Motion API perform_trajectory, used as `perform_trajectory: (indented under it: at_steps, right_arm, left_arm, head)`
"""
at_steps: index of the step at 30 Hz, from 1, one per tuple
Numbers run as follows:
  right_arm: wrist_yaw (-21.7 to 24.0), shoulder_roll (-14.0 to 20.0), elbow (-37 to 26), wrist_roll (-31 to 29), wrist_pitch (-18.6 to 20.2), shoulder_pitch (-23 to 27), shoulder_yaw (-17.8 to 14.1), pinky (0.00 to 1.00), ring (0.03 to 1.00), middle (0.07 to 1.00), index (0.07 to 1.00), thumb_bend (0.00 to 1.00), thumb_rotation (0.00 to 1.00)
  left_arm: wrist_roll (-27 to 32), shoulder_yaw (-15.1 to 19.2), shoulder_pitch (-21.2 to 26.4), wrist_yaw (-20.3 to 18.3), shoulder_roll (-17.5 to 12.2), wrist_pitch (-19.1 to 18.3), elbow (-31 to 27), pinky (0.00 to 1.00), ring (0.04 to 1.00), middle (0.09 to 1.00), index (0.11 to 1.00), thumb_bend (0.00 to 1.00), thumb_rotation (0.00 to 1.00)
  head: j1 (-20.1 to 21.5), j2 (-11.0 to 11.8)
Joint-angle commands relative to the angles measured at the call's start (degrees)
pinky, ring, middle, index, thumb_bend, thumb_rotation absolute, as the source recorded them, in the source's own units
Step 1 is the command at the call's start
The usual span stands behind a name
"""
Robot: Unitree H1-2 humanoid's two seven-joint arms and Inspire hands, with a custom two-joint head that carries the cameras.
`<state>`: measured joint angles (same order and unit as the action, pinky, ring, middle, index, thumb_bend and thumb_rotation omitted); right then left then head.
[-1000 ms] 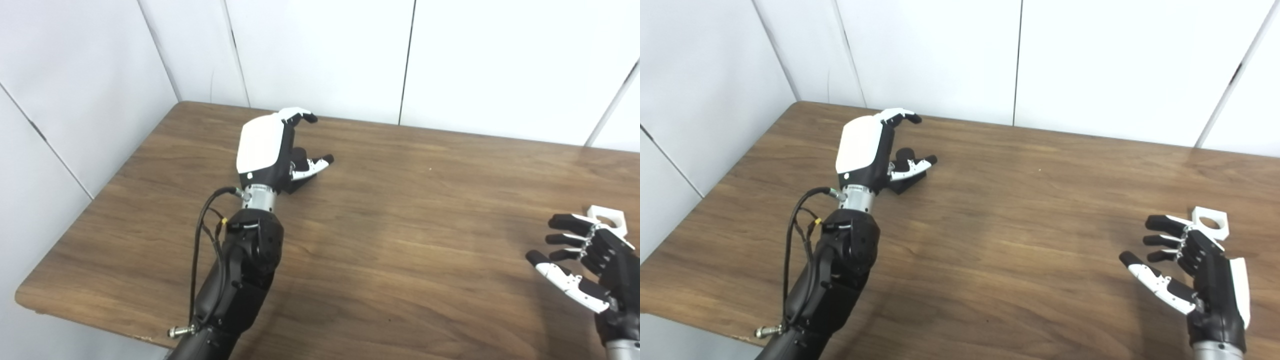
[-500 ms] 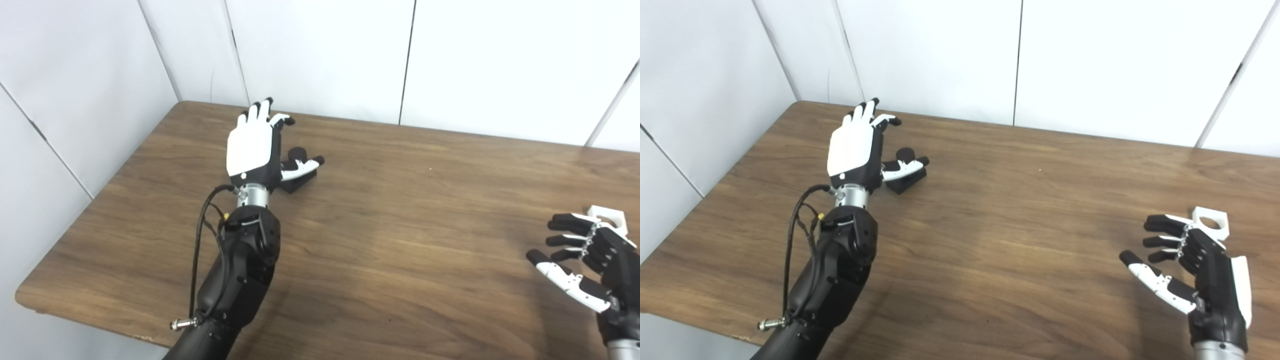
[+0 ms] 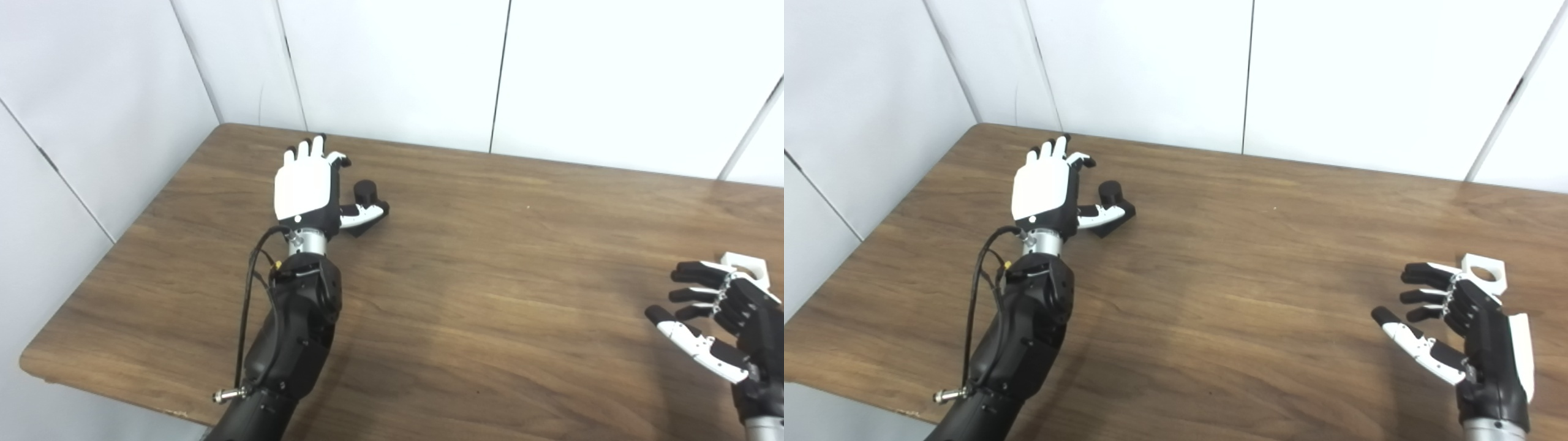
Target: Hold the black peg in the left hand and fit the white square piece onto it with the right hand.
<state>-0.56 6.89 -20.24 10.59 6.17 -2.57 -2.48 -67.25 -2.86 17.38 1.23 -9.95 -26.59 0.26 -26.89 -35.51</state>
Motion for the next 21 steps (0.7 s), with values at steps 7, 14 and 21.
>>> perform_trajectory:
  at_steps: [7,14,21]
  right_arm:
    - [0.04,0.2,-2.71,0.44,-0.54,0.57,0.09,0.43,0.558,0.634,0.621,0.54,0.0]
    - [0.25,0.39,-3.43,0.53,0.12,0.38,0.02,0.44,0.565,0.639,0.624,0.54,0.0]
    - [0.24,0.38,-3.24,0.71,-0.02,0.59,0.09,0.44,0.566,0.64,0.628,0.54,0.0]
  left_arm:
    - [-0.87,0.07,2.33,1.4,-1.19,-0.25,1.68,1.0,1.0,1.0,0.686,0.9,0.5]
    - [-0.2,0.6,2.25,0.97,-0.95,-0.28,2.98,1.0,1.0,1.0,0.677,0.9,0.5]
    - [-0.92,0.77,2.18,0.69,-0.98,-0.3,3.59,1.0,1.0,1.0,0.681,0.9,0.52]
  head:
    - [0.28,-0.27]
    - [0.35,-0.6]
    - [0.28,-0.71]
